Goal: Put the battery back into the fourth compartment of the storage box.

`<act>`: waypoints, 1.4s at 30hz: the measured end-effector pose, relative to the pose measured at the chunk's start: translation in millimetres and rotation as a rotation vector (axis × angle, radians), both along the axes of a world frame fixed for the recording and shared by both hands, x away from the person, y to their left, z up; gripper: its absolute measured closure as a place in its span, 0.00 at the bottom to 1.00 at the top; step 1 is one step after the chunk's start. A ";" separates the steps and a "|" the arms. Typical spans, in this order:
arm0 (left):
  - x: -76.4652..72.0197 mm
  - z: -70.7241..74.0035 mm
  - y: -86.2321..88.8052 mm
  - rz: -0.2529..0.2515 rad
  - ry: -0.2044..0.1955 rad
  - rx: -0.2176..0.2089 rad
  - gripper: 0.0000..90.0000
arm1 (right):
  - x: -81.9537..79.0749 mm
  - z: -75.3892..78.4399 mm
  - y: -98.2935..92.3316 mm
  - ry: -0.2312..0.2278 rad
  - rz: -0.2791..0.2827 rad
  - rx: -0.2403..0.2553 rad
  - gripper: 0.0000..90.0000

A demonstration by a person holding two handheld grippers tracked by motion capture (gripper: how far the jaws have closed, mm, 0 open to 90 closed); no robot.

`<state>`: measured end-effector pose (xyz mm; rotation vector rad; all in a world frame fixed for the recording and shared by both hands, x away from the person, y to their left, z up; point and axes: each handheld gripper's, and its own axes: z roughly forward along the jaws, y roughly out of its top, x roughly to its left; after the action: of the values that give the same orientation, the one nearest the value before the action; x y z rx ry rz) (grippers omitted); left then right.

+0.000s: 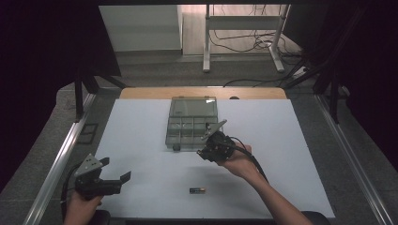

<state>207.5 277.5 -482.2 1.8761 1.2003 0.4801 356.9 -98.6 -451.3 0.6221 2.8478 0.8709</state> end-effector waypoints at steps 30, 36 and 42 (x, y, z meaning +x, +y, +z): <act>0.3 -0.1 0.4 0.000 0.002 -0.005 0.02 | 49.0 22.8 -2.7 -0.028 -0.113 0.016 0.85; 0.5 -0.2 0.6 -0.001 0.003 -0.006 0.02 | 58.8 26.1 -1.9 -0.034 -0.133 0.018 0.85; 0.6 -0.3 0.6 -0.001 0.003 -0.006 0.02 | 68.2 28.9 -1.0 -0.039 -0.154 0.020 0.85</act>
<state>208.1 278.1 -482.5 1.8731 1.2021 0.4728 425.1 -99.6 -422.4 0.8045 2.7166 0.8772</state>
